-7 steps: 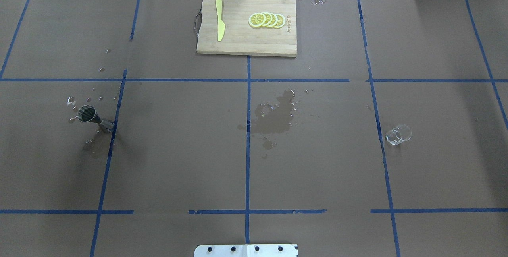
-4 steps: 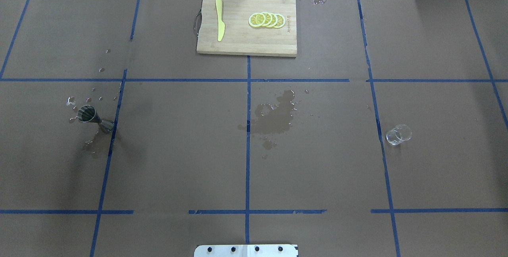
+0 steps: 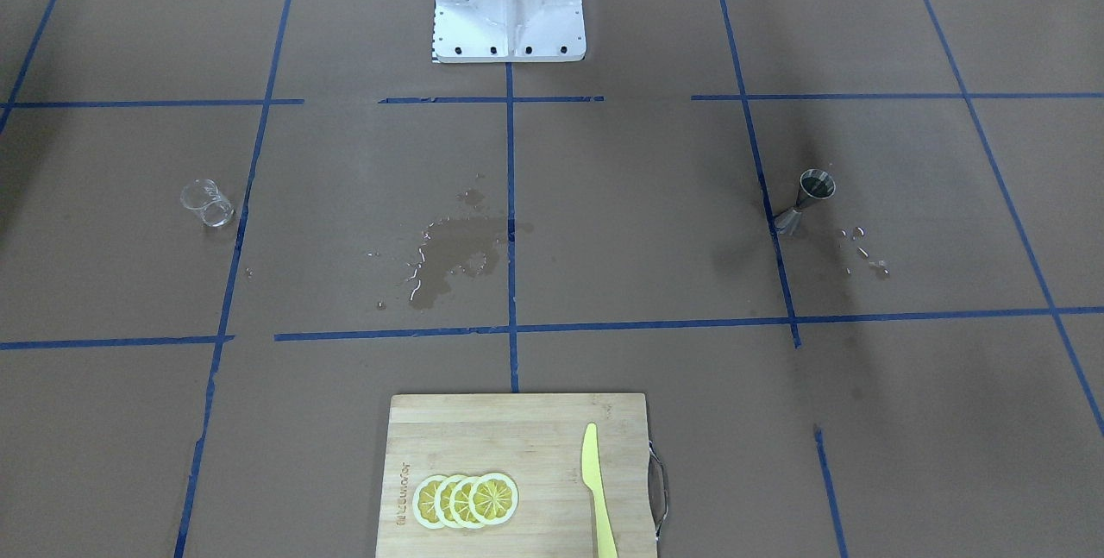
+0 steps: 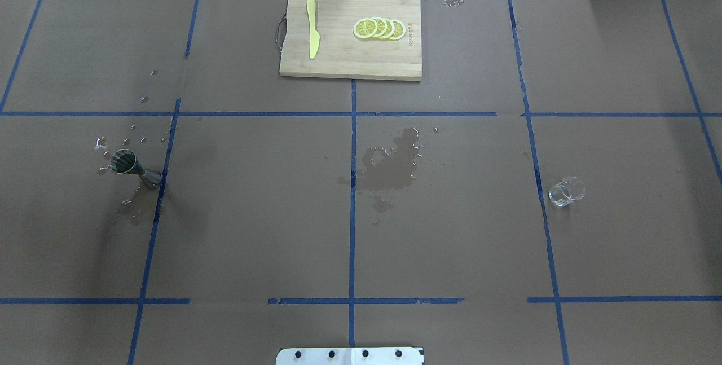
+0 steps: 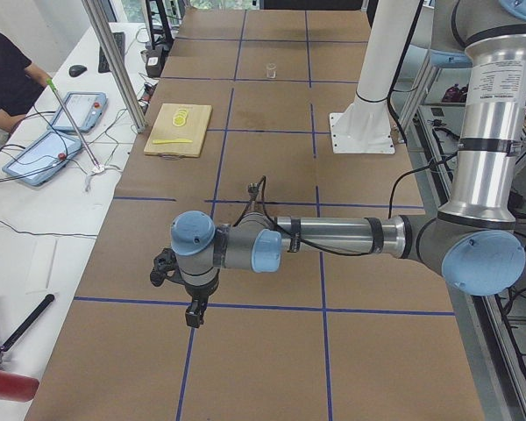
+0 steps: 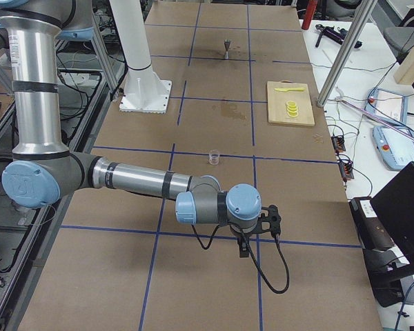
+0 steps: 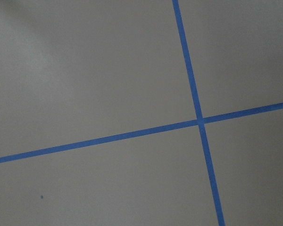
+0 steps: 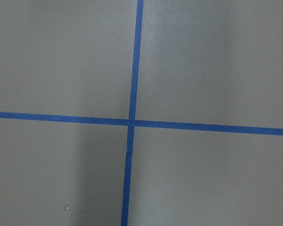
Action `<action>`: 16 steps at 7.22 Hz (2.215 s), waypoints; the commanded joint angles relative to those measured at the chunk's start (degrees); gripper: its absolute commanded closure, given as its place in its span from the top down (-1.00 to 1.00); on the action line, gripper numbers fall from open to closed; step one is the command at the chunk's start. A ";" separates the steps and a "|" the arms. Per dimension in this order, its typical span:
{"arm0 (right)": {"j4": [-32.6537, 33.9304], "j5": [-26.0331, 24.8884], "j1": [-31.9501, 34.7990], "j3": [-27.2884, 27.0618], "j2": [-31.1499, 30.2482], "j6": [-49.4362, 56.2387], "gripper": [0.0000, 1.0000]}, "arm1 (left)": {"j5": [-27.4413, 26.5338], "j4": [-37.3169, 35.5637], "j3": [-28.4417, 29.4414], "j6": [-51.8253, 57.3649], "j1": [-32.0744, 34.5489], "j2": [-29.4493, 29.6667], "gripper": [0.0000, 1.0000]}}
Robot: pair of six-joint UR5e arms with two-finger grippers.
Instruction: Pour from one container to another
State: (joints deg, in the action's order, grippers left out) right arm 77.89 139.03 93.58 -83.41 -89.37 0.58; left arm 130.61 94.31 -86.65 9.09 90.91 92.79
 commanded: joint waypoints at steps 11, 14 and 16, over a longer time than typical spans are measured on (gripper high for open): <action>-0.46 0.19 -0.24 0.09 0.25 -0.75 1.00 | 7.46 -0.09 -4.23 -7.95 -0.82 -5.51 1.00; -2.13 0.10 -0.50 0.35 -0.01 -0.84 1.00 | 7.46 -0.09 -4.66 -7.86 -0.73 -5.60 1.00; -2.22 -0.16 -1.20 0.26 0.25 -0.84 1.00 | 7.46 0.00 -4.93 -7.86 -0.73 -5.34 1.00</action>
State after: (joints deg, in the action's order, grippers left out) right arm 75.75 139.04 92.79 -83.12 -89.32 -0.28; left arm 138.08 94.28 -91.41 1.23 90.17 87.34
